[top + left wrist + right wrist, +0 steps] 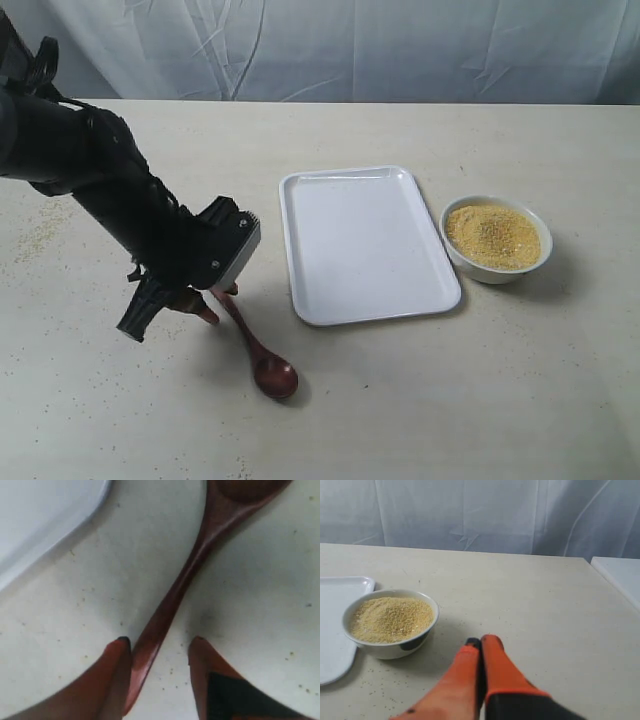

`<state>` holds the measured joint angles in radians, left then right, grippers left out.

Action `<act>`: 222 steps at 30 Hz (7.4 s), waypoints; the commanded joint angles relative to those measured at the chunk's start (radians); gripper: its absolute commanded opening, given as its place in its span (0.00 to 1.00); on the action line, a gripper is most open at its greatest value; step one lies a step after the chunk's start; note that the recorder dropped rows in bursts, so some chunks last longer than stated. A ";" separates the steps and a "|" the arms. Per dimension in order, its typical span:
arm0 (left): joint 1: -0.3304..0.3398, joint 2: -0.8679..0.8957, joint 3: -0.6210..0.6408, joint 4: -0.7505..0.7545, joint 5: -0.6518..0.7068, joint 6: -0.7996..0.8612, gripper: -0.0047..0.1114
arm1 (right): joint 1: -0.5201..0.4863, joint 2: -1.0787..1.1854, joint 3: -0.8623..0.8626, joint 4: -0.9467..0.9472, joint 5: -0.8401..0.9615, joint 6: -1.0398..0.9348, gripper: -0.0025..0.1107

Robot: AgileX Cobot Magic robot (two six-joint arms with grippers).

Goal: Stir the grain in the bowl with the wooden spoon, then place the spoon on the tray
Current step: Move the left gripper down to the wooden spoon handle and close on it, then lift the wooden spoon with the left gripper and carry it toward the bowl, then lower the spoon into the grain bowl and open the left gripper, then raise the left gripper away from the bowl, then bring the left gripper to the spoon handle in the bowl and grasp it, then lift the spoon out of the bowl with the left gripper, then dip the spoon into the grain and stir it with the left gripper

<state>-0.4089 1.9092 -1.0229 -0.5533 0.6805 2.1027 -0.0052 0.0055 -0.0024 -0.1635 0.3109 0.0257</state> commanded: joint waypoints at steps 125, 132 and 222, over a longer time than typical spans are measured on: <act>-0.228 0.059 0.070 0.380 -1.568 -3.055 0.07 | -0.004 -0.006 0.002 0.006 -0.007 0.001 0.04; -0.159 0.176 0.012 0.705 -1.556 -3.442 0.48 | -0.004 -0.006 0.002 0.006 -0.007 0.001 0.04; -0.298 0.425 -0.541 1.144 -1.541 -2.942 0.04 | -0.004 -0.006 0.002 0.006 -0.007 0.001 0.04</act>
<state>-0.7022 2.3515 -1.5515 0.6302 -0.9325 -0.8862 -0.0052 0.0055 -0.0024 -0.1569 0.3109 0.0257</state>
